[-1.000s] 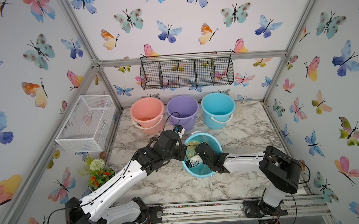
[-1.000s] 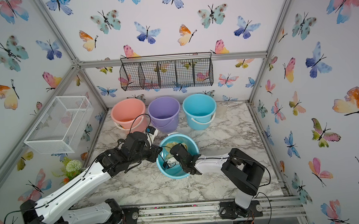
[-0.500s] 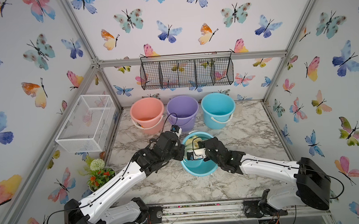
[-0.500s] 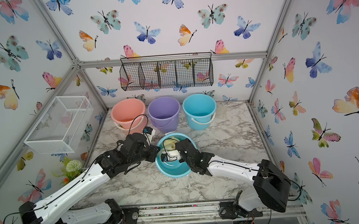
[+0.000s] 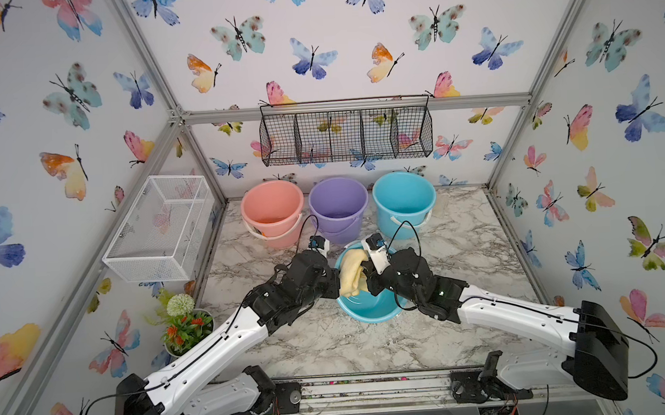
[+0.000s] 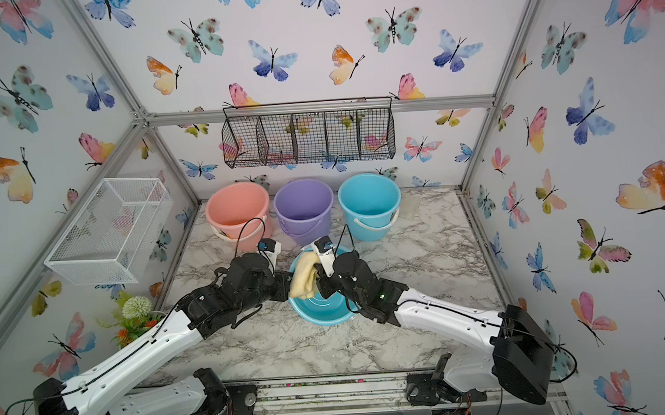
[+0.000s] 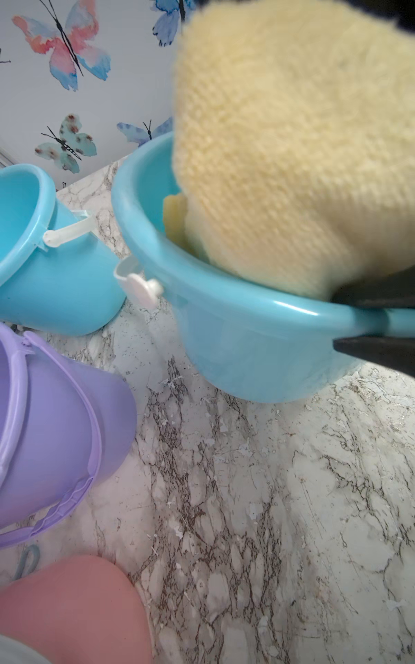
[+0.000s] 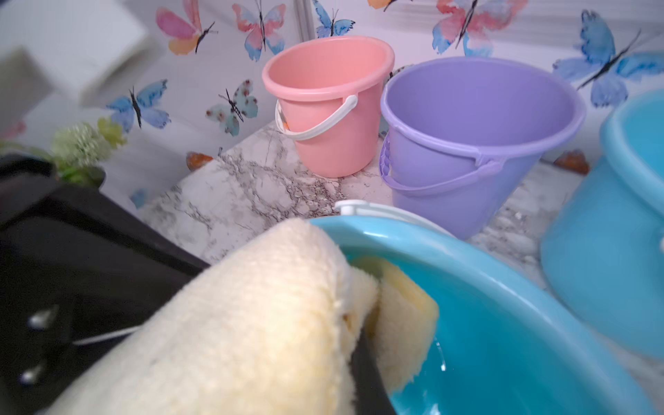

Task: Wipe the inside of the bucket with a cloth
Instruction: Wipe the dirt from the inside of the bucket.

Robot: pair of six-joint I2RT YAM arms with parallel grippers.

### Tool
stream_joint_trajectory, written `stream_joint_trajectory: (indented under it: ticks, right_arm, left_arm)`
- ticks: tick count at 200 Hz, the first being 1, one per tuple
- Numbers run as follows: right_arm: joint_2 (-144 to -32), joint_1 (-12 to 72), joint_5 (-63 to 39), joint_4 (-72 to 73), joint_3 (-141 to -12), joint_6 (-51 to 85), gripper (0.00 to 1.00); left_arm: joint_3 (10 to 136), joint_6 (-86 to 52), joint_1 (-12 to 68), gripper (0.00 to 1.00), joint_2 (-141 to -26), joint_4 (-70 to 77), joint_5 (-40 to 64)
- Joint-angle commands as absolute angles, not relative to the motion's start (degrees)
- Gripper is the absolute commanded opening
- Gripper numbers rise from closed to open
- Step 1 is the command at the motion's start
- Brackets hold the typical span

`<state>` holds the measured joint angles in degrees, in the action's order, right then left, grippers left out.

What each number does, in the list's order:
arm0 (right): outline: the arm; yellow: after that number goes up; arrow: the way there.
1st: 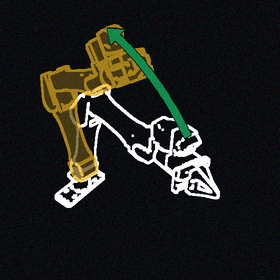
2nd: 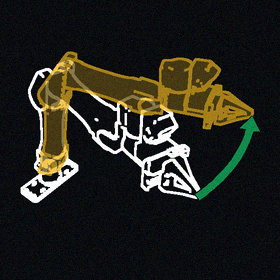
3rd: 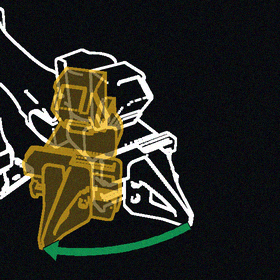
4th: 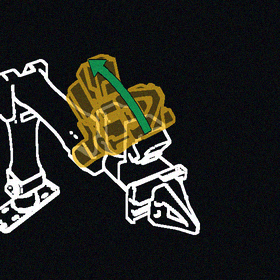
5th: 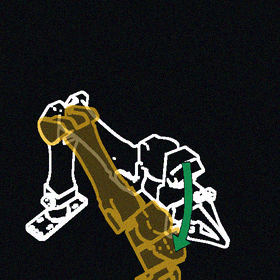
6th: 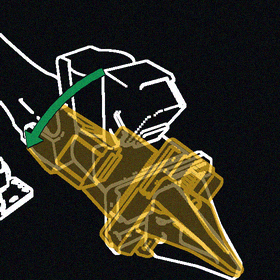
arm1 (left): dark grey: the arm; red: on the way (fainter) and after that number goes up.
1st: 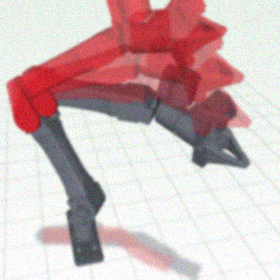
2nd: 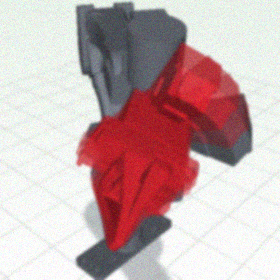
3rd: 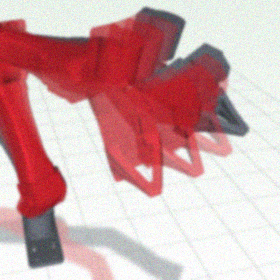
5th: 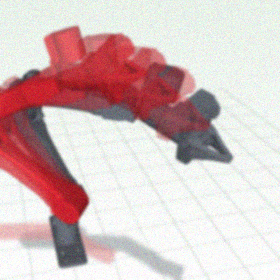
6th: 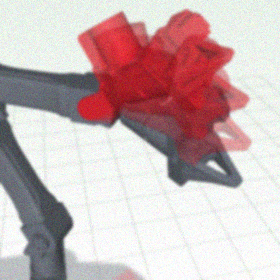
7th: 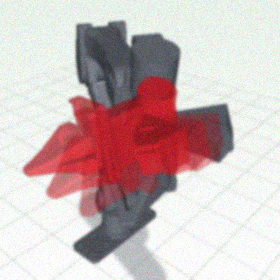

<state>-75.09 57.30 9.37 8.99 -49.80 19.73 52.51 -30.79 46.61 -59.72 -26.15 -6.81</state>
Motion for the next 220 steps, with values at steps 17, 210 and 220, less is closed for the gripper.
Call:
stream_joint_trajectory:
  ticks: [17,210,220]
  right_arm:
    - [-74.6,57.3,10.0,15.1,-49.0,54.6,0.02]
    - [-97.1,61.3,10.2,14.4,-57.4,88.9,0.02]
    - [-97.6,61.3,11.7,14.4,-57.4,88.8,0.02]
  left_arm:
    - [52.2,-32.5,46.6,0.0,-57.8,-23.1,-9.5]
    - [49.8,-33.4,46.7,0.0,-59.5,-15.7,-5.6]
    - [49.9,-33.3,46.7,0.0,-59.5,-15.7,-5.5]
